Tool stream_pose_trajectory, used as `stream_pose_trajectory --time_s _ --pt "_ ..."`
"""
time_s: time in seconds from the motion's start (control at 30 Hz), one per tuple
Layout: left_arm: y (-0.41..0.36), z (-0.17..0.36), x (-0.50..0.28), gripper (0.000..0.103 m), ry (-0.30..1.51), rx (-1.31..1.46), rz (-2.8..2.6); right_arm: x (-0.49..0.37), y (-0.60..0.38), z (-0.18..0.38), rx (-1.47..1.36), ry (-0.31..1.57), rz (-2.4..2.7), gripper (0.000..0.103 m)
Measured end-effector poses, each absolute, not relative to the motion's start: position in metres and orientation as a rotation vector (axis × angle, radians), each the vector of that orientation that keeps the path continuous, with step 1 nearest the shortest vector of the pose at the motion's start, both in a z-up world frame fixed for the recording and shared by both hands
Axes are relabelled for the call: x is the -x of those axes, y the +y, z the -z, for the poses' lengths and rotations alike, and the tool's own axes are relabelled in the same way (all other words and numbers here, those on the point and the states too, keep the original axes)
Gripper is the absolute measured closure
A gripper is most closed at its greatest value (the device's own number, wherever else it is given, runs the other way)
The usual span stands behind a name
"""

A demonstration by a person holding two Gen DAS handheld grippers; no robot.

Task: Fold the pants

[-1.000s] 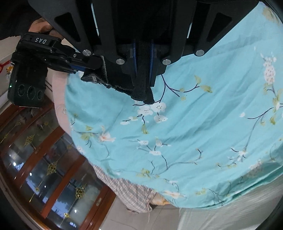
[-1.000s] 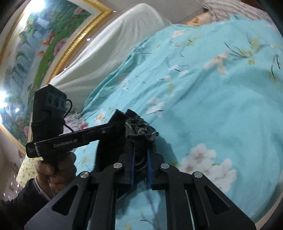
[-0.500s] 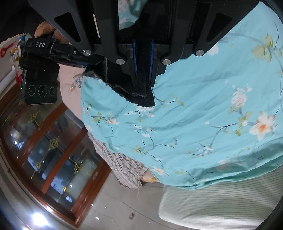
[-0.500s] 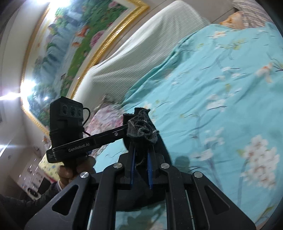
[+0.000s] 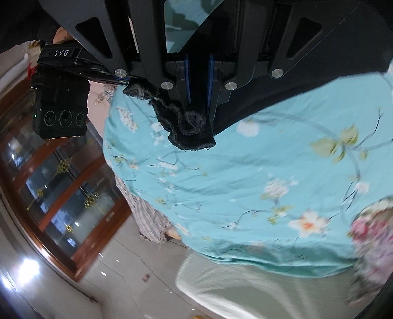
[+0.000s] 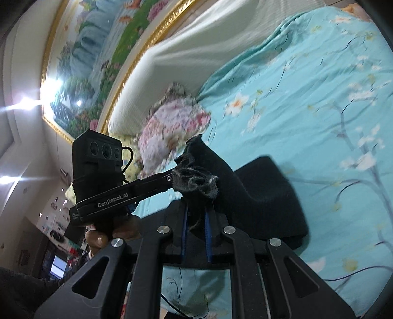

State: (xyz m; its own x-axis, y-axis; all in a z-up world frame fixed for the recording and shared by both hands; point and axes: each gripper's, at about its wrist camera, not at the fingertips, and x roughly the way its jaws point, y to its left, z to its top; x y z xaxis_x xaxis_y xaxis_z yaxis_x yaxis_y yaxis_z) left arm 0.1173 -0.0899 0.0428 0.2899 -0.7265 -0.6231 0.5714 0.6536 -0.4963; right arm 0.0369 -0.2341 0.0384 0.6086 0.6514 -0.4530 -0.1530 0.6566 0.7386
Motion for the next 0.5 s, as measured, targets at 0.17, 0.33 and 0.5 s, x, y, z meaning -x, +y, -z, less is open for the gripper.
stream_pose_trajectory --time_s 0.17,0.33,0.5 --pt "-0.061 -0.021 -0.113 0.094 0.962 0.243 0.821 -0.044 -0.206 -0.020 -0.698 0.853 -0.546 0.090" --pt "-0.046 0.001 -0.112 0.094 0.999 0.275 0.774 -0.049 -0.192 -0.003 -0.682 0.912 -0.552 0.090" --pt "-0.034 0.015 -0.110 0.094 1.017 0.295 0.734 -0.053 -0.181 0.006 -0.638 0.951 -0.553 0.090"
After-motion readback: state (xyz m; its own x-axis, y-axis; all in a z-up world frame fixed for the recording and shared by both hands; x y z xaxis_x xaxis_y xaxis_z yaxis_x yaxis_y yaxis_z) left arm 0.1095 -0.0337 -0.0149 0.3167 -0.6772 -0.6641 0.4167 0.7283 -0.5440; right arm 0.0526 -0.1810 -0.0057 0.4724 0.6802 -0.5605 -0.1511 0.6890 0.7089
